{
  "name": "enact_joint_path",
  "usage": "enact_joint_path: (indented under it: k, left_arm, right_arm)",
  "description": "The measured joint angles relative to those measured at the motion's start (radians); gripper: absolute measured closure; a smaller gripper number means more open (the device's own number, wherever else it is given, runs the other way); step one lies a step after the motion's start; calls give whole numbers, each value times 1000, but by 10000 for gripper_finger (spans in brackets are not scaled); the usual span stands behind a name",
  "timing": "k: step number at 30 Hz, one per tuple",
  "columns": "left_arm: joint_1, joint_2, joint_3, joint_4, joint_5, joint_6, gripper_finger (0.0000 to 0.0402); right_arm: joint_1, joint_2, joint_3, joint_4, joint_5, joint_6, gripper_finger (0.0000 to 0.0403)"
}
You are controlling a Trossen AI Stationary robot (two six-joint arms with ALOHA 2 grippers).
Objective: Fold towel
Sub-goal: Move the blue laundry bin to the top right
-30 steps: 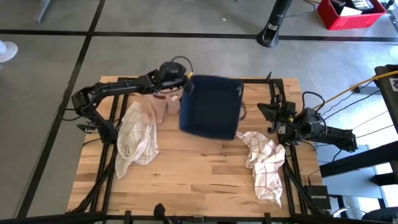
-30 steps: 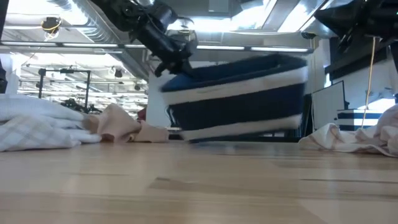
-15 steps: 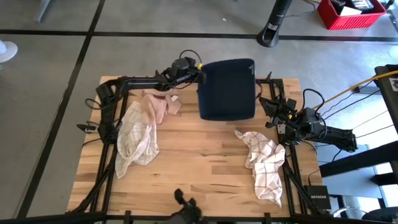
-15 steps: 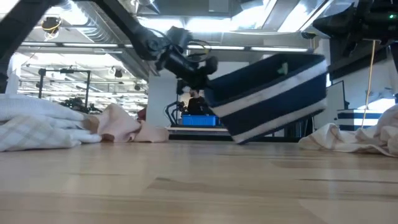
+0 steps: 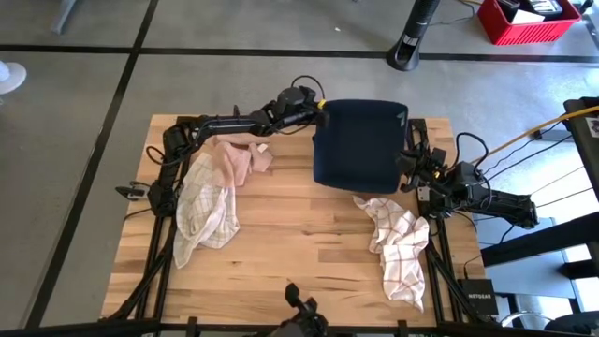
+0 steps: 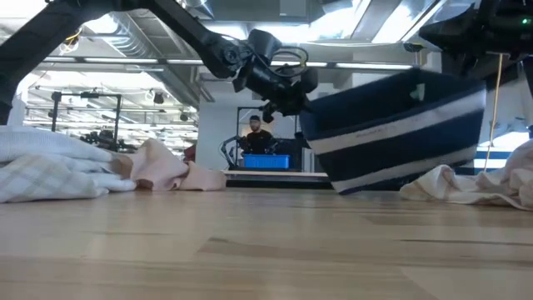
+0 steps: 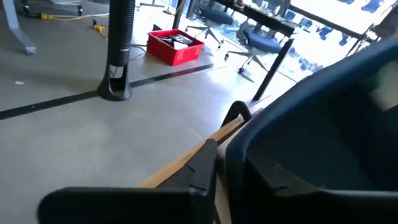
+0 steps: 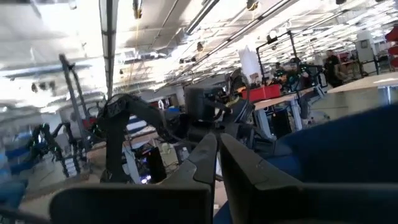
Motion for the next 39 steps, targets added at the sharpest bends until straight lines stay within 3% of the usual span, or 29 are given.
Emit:
enact_joint_path:
  k: [5, 13, 18, 22, 24, 32, 39]
  left_arm:
    - [6, 0, 0, 1, -3, -27, 290]
    - [-14, -104, 1, -145, 70, 227, 242]
    - [-46, -231, 2, -508, 60, 385, 247]
    - [-77, -269, -5, -835, 36, 378, 256]
    - [-99, -262, -30, -908, 32, 364, 260]
    - [-187, -132, -102, -670, 33, 357, 270]
    - [-179, -19, -17, -456, 33, 372, 270]
  right_arm:
    - [0, 0, 0, -1, 60, 25, 377]
    - [0, 0, 0, -36, 38, 19, 377]
    - [0, 0, 0, -80, 26, 23, 377]
    - [0, 0, 0, -79, 6, 24, 377]
    - [0, 0, 0, -80, 7, 24, 377]
    - [0, 0, 0, -77, 7, 1, 377]
    - [0, 0, 0, -83, 8, -4, 377]
